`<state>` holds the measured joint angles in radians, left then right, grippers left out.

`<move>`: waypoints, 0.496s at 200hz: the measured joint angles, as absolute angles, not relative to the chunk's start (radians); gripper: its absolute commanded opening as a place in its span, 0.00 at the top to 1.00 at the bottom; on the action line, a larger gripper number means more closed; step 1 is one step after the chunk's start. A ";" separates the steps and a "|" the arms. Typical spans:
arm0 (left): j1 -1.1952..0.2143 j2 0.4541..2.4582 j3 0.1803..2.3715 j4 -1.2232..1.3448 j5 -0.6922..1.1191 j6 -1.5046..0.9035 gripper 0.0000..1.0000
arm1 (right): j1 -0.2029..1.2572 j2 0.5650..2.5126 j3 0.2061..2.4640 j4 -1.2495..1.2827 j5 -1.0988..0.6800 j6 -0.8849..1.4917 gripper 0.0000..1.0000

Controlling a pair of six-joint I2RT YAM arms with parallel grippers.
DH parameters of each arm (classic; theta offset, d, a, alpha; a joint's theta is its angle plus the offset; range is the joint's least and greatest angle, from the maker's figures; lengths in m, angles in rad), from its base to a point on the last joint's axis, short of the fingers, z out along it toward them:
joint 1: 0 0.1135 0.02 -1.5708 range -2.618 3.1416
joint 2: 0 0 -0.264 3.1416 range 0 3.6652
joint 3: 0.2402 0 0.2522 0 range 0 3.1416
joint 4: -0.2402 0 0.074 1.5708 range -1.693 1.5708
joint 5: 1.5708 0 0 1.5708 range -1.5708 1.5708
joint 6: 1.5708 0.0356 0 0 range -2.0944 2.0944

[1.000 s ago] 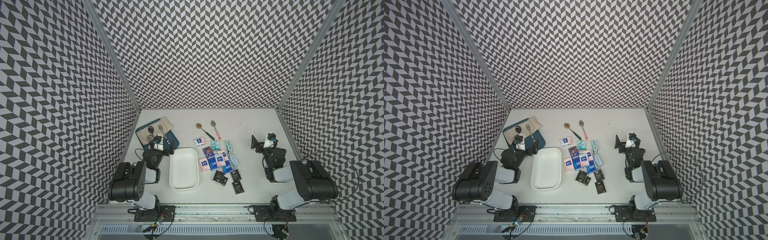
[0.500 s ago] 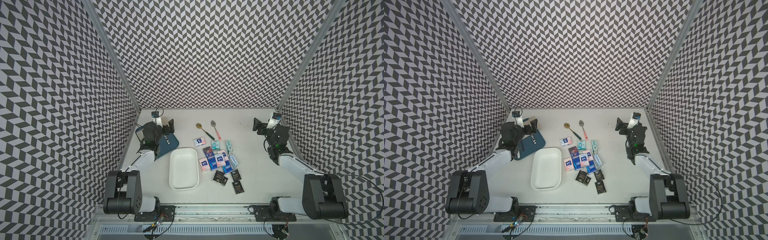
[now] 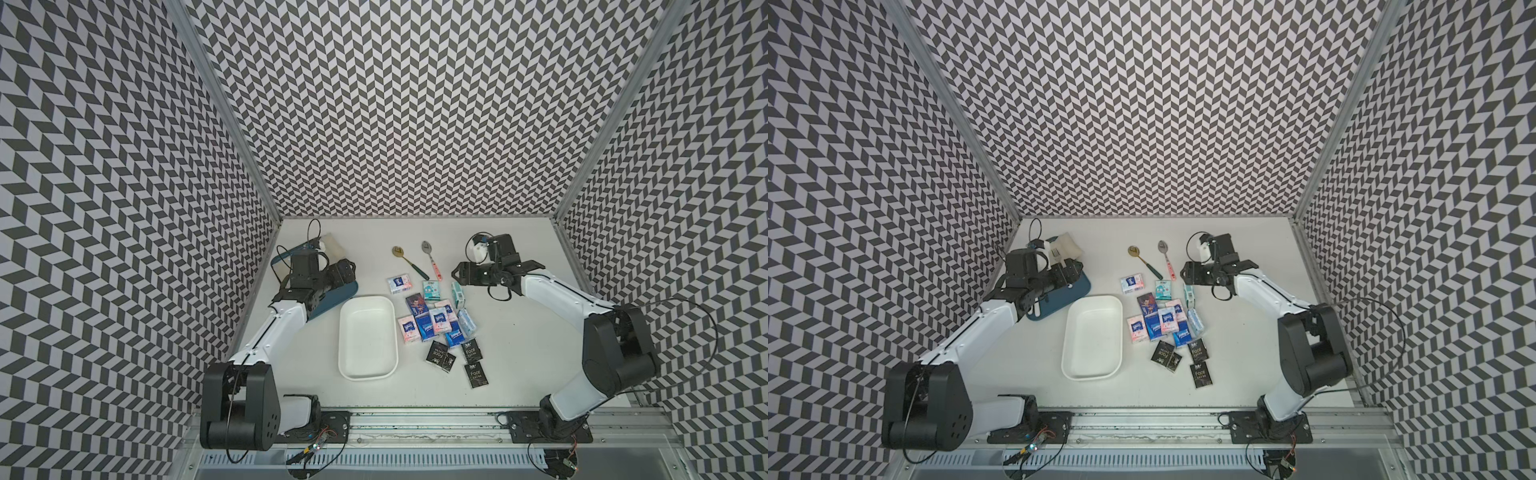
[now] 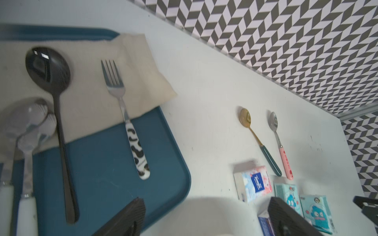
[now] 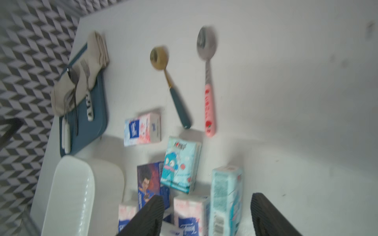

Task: Put the pocket tissues into the storage box
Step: Adjust the storage box at the center of the board.

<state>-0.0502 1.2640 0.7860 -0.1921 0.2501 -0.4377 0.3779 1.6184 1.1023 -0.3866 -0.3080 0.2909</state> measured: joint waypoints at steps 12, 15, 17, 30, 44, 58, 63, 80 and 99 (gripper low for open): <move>-0.051 1.235 0.751 -0.213 0.265 -0.451 0.00 | 0.428 1.618 1.102 -0.410 -0.312 0.300 0.27; -0.051 1.231 0.743 -0.218 0.270 -0.454 0.00 | 0.444 1.618 1.102 -0.415 -0.312 0.303 0.26; -0.051 1.228 0.739 -0.221 0.273 -0.457 0.00 | 0.450 1.618 1.102 -0.418 -0.312 0.304 0.26; -0.052 1.225 0.713 -0.230 0.297 -0.471 0.00 | 0.496 1.618 1.102 -0.441 -0.304 0.315 0.24; -0.052 1.225 0.678 -0.229 0.332 -0.493 0.00 | 0.532 1.620 1.102 -0.462 -0.282 0.326 0.22; -0.052 1.228 0.647 -0.229 0.358 -0.511 0.00 | 0.562 1.623 1.102 -0.486 -0.252 0.339 0.19; -0.053 1.229 0.638 -0.229 0.366 -0.517 0.00 | 0.573 1.625 1.102 -0.493 -0.239 0.345 0.19; -0.055 1.230 0.615 -0.229 0.383 -0.531 0.00 | 0.603 1.630 1.096 -0.510 -0.203 0.358 0.18; -0.063 1.230 0.610 -0.229 0.391 -0.538 0.00 | 0.635 1.646 1.093 -0.529 -0.167 0.376 0.18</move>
